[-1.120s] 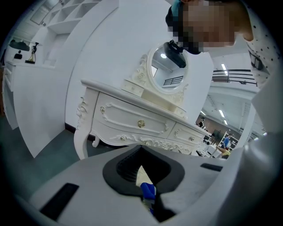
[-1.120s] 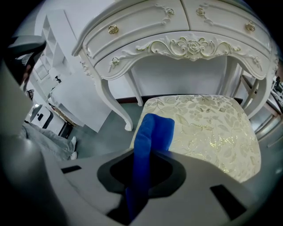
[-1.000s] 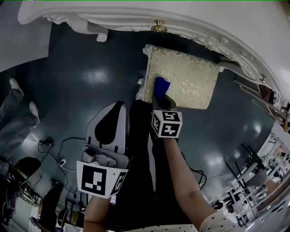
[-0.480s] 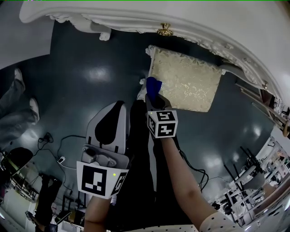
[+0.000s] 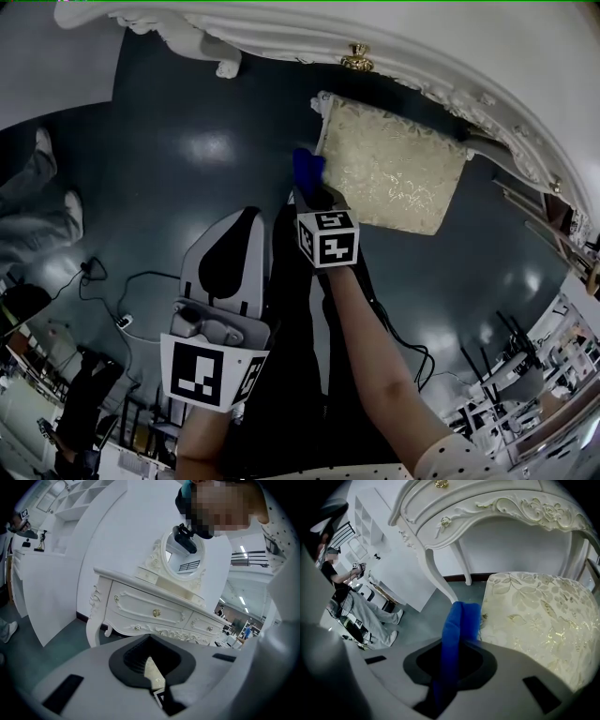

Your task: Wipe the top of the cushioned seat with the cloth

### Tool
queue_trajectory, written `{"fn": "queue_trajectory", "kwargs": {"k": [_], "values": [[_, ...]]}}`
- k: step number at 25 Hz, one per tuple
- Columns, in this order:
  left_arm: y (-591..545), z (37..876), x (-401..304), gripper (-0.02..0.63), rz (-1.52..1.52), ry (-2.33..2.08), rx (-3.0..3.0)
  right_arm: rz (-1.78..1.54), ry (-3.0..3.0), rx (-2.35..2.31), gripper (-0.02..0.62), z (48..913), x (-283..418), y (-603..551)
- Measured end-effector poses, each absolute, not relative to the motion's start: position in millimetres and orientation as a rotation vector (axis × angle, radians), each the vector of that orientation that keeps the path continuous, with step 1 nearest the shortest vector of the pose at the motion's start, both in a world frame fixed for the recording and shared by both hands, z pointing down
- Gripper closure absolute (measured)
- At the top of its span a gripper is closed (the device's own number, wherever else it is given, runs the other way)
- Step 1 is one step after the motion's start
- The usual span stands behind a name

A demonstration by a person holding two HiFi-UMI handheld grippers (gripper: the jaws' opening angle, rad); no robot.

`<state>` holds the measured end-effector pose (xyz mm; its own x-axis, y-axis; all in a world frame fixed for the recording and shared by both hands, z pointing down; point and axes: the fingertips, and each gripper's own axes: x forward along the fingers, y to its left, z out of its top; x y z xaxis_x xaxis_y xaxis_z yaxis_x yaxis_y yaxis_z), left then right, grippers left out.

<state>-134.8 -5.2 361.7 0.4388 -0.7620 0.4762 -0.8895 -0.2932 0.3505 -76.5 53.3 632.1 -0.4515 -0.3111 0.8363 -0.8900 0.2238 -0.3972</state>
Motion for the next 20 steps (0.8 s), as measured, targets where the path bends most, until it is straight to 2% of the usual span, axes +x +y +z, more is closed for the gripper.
{"fn": "queue_trajectory", "kwargs": {"k": [9, 14, 20], "values": [[-0.9, 332.4, -139.5, 0.597, 0.255, -1.462, 2.136, 1.184, -1.963, 1.073, 0.532, 606.1, -75.8, 41.3], [2.4, 279.5, -129.5, 0.597, 0.21, -1.471, 2.184, 1.122, -2.114, 1.106, 0.532, 512.6, -50.6, 38.6], [-11.7, 181.4, -101.5, 0.597, 0.096, -1.437, 2.341, 1.03, -2.241, 1.286, 0.532, 373.7, 17.2, 21.7]]}}
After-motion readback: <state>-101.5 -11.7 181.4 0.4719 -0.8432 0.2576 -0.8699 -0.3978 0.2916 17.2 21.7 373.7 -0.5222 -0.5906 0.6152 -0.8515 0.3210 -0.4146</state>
